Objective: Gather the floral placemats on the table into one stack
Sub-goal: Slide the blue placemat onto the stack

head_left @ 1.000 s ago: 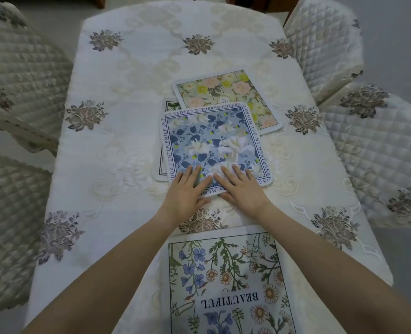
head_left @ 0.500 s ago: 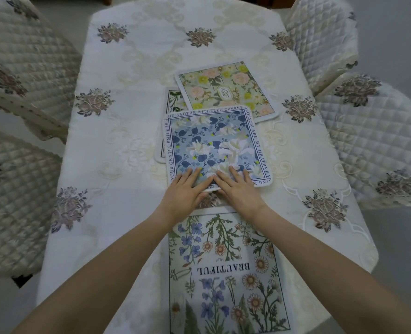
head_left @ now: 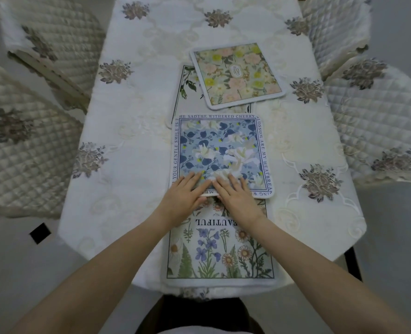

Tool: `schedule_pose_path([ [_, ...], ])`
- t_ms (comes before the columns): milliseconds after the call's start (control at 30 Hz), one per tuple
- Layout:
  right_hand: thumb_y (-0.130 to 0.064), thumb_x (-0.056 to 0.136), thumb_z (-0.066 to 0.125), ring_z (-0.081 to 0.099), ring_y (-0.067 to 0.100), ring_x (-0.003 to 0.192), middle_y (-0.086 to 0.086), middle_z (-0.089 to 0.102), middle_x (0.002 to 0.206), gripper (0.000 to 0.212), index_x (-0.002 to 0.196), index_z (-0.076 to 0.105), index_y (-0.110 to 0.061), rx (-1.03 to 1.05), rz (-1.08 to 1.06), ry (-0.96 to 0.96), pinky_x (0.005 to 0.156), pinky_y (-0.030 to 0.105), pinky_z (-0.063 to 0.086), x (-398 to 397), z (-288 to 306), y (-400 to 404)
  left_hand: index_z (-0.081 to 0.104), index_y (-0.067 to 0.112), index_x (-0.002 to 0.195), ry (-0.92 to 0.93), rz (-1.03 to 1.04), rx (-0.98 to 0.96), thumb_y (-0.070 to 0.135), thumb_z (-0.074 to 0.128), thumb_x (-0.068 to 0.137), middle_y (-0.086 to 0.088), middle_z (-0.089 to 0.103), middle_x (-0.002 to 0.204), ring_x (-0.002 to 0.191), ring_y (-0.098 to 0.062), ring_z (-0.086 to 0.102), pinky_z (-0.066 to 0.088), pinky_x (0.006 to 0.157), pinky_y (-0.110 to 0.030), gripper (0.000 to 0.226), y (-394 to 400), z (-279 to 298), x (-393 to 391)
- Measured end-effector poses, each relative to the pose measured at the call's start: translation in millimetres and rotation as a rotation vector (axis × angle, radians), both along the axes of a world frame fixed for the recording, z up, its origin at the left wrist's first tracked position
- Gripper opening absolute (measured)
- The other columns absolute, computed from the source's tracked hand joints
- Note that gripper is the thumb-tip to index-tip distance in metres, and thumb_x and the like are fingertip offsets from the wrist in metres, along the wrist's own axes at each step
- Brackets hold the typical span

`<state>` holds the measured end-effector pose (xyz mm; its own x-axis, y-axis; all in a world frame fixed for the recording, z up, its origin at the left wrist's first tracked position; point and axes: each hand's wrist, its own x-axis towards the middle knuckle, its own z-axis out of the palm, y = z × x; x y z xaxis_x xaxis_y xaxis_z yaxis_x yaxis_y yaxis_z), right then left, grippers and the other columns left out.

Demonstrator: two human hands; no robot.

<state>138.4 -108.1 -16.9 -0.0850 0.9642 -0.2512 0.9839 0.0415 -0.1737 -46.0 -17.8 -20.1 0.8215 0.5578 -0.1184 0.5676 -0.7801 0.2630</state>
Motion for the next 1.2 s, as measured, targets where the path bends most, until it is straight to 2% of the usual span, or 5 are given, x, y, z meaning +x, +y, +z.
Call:
schedule_pose_path([
  [300, -0.001, 0.093, 0.045, -0.002, 0.035, 0.146, 0.005, 0.007, 0.160, 0.074, 0.149, 0.000, -0.016, 0.010, 0.013, 0.015, 0.117, 0.054, 0.000, -32, 3, -65, 0.040, 0.011, 0.138, -0.006, -0.026, 0.070, 0.037, 0.049, 0.092, -0.018, 0.045, 0.142, 0.133, -0.035, 0.040, 0.032, 0.109, -0.051, 0.053, -69, 10, -24],
  [467, -0.019, 0.100, 0.041, 0.010, 0.035, 0.145, 0.008, 0.017, 0.158, 0.060, 0.149, 0.006, -0.017, 0.035, 0.053, 0.012, 0.116, 0.055, 0.009, -32, 2, -81, 0.018, 0.015, 0.146, 0.073, 0.010, 0.008, 0.028, 0.041, 0.098, -0.013, 0.020, 0.156, 0.144, -0.029, 0.014, 0.007, 0.118, -0.042, 0.055, -84, 2, -22],
  [633, -0.032, 0.099, 0.042, -0.006, 0.044, 0.143, 0.017, -0.002, 0.159, 0.067, 0.148, -0.004, -0.029, -0.091, 0.012, -0.052, 0.116, 0.059, 0.000, -6, 6, -86, 0.012, 0.019, 0.147, 0.108, 0.032, -0.054, 0.034, 0.033, 0.099, -0.010, 0.010, 0.158, 0.146, -0.024, 0.005, 0.001, 0.118, -0.038, 0.054, -84, -1, -21],
  [1000, -0.030, 0.103, 0.030, -0.010, 0.042, 0.143, 0.015, -0.004, 0.159, 0.058, 0.147, -0.006, -0.035, -0.170, 0.028, -0.065, 0.115, 0.059, -0.003, -13, 10, -114, 0.013, 0.020, 0.147, 0.148, 0.037, -0.081, 0.039, 0.031, 0.099, -0.009, 0.010, 0.158, 0.146, -0.024, 0.005, 0.003, 0.118, -0.038, 0.054, -114, -3, -36],
  [1200, -0.004, 0.098, 0.036, -0.009, 0.040, 0.144, 0.010, -0.003, 0.160, 0.073, 0.146, -0.009, -0.036, -0.143, 0.000, -0.064, 0.116, 0.058, -0.001, -29, 16, -134, 0.015, 0.020, 0.147, 0.164, -0.013, -0.043, 0.039, 0.029, 0.099, -0.009, 0.015, 0.158, 0.145, -0.025, 0.010, 0.010, 0.118, -0.040, 0.054, -126, -2, -48],
])
